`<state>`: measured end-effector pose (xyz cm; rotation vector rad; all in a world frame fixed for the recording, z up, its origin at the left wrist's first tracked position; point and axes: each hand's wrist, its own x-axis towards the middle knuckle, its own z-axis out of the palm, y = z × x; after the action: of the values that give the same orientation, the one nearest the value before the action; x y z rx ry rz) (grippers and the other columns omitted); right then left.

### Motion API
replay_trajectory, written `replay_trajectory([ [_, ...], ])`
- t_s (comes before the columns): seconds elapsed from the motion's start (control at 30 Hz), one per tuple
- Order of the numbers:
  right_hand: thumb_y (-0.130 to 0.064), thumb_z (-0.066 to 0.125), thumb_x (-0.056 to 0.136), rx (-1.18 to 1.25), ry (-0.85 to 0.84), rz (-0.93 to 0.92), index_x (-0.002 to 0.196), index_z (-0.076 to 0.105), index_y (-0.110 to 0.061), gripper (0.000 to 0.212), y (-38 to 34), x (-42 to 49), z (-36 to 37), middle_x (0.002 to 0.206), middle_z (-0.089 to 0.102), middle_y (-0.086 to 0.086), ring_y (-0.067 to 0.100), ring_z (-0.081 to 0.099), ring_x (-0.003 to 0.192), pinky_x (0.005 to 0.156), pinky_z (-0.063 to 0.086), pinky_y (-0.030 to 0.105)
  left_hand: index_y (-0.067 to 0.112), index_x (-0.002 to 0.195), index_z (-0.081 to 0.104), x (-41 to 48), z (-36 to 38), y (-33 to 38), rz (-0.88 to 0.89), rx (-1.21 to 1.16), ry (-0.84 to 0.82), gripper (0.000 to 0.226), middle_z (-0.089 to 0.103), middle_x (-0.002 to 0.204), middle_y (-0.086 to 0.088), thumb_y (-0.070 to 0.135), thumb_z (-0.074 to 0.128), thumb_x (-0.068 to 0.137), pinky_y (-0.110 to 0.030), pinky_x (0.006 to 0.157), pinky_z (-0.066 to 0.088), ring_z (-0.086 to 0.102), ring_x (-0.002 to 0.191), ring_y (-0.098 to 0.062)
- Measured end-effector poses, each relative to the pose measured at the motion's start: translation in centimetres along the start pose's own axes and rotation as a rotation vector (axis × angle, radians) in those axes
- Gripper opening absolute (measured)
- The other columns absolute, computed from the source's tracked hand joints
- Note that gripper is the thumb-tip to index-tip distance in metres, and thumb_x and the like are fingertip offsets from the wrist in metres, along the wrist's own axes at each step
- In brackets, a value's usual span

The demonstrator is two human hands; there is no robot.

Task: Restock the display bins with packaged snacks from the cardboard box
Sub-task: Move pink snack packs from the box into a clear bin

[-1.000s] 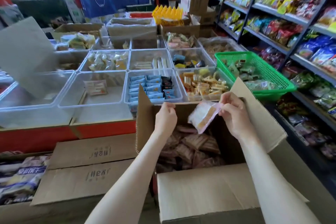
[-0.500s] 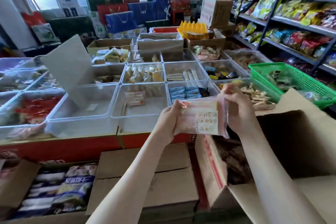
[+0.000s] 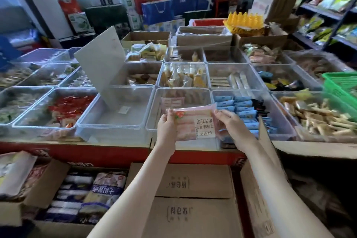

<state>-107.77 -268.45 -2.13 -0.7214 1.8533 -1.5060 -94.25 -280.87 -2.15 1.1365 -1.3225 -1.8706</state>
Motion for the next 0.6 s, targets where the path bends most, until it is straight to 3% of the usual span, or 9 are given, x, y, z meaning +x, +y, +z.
replay_trajectory([
  [0.1, -0.027, 0.044, 0.099, -0.123, 0.004, 0.01, 0.093, 0.065, -0.011, 0.027, 1.0, 3.8, 2.0, 0.085, 0.071, 0.009, 0.023, 0.067, 0.074, 0.06, 0.054, 0.033, 0.014, 0.096, 0.058, 3.2, -0.8, -0.1, -0.038, -0.003, 0.089, 0.035, 0.069, 0.104, -0.016, 0.044, 0.039, 0.1, -0.057, 0.085, 0.053, 0.068, 0.094, -0.033],
  [0.2, -0.022, 0.041, 0.1, -0.314, 0.053, -0.057, 0.086, 0.062, -0.004, 0.032, 1.8, 7.1, 3.9, 0.076, 0.065, 0.008, 0.019, 0.06, 0.068, 0.052, 0.042, 0.018, 0.012, 0.101, 0.059, 5.9, -1.8, -0.7, -0.069, -0.008, 0.119, 0.037, 0.07, 0.102, -0.015, 0.043, 0.039, 0.1, -0.056, 0.084, 0.054, 0.069, 0.092, -0.032],
  [0.33, -0.018, 0.038, 0.101, -0.548, 0.121, -0.125, 0.081, 0.057, -0.002, 0.032, 3.1, 10.4, 5.8, 0.068, 0.055, 0.004, 0.018, 0.05, 0.064, 0.048, 0.033, 0.019, 0.007, 0.099, 0.057, 9.0, -3.1, -1.2, -0.105, -0.025, 0.163, 0.034, 0.07, 0.099, -0.015, 0.039, 0.043, 0.099, -0.047, 0.078, 0.058, 0.07, 0.086, -0.029],
  [0.43, -0.016, 0.038, 0.101, -0.548, 0.185, -0.169, 0.081, 0.056, -0.011, 0.028, 3.4, 12.2, 6.4, 0.065, 0.051, -0.006, 0.006, 0.048, 0.06, 0.049, 0.037, 0.013, 0.008, 0.114, 0.046, 11.1, -4.0, -1.6, -0.052, 0.214, 0.217, 0.025, 0.062, 0.115, -0.013, 0.028, 0.049, 0.098, -0.036, 0.08, 0.054, 0.063, 0.095, -0.02],
  [0.5, -0.012, 0.041, 0.1, -0.587, 0.194, -0.24, 0.08, 0.056, -0.011, 0.025, 3.0, 13.3, 6.4, 0.062, 0.049, -0.009, 0.003, 0.046, 0.058, 0.047, 0.035, 0.014, 0.012, 0.134, 0.036, 12.2, -4.3, -1.4, 0.162, 0.454, 0.216, 0.041, 0.05, 0.134, -0.007, 0.016, 0.051, 0.097, -0.033, 0.097, 0.044, 0.051, 0.114, -0.017],
  [0.6, -0.012, 0.046, 0.095, -0.747, 0.12, -0.341, 0.081, 0.057, -0.01, 0.019, 1.6, 15.4, 7.1, 0.063, 0.053, -0.005, 0.012, 0.052, 0.059, 0.048, 0.032, 0.02, 0.019, 0.138, 0.042, 14.3, -3.4, 0.0, 0.864, 0.87, 0.147, 0.05, 0.041, 0.143, -0.005, 0.009, 0.054, 0.09, -0.039, 0.113, 0.027, 0.034, 0.133, -0.02],
])
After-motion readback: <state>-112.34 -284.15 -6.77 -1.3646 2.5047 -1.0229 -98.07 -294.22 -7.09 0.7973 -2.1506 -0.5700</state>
